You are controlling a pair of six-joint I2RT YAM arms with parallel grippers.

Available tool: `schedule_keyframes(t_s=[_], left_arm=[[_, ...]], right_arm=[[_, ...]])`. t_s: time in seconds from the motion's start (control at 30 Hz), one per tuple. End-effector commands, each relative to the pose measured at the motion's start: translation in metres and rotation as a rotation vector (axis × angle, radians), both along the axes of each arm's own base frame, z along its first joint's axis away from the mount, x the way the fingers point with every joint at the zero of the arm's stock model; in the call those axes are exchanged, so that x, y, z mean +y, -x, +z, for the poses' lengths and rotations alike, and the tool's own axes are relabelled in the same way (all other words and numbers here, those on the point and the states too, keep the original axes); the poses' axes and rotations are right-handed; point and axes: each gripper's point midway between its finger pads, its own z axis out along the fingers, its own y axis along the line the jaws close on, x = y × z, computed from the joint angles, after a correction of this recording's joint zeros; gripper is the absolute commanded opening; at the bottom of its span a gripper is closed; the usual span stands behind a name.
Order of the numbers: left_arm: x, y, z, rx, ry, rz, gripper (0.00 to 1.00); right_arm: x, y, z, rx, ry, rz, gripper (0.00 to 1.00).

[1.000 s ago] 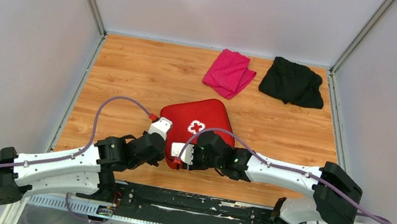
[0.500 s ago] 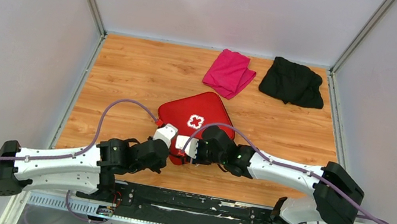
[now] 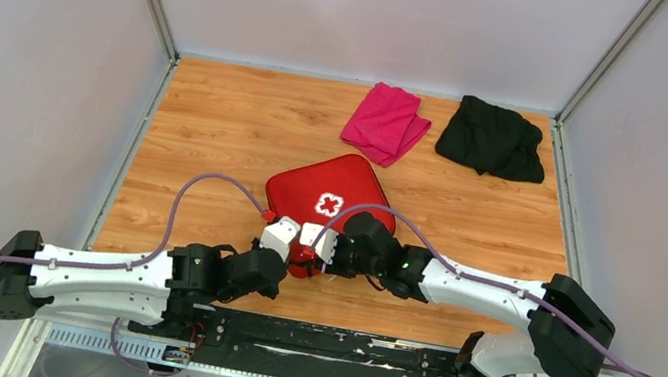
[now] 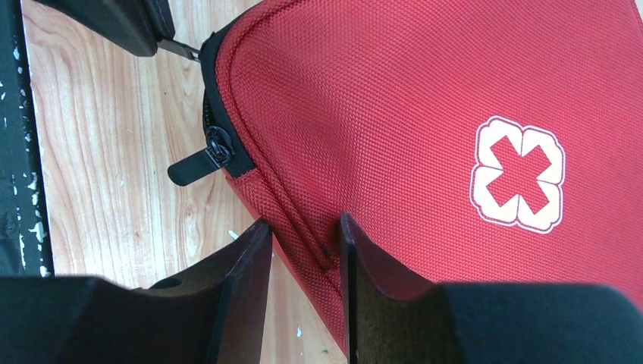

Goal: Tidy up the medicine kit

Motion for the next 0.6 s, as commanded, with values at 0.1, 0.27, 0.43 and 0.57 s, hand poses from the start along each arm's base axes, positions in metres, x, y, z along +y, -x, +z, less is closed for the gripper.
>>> schedule_keyframes(t_s=[0.1, 0.27, 0.43, 0.57], left_arm=[[-0.0524, 0.0393, 0.0112, 0.054, 0.183, -0.239, 0.00], [-0.0509, 0.0414, 0.0087, 0.018, 0.191, -0.280, 0.00], [-0.0473, 0.0408, 0.0051, -0.022, 0.204, -0.303, 0.00], [-0.0488, 0.0412, 0.0039, -0.037, 0.228, -0.312, 0.00]], right_arm=[[-0.0096, -0.0115, -0.0149, 0.073, -0.052, -0.151, 0.30], [-0.0083, -0.0100, -0.0152, 0.093, -0.075, -0.165, 0.30], [-0.0054, -0.0063, -0.0146, 0.130, -0.103, -0.176, 0.30], [-0.0018, -0.0045, -0.0113, 0.164, -0.143, -0.200, 0.29]])
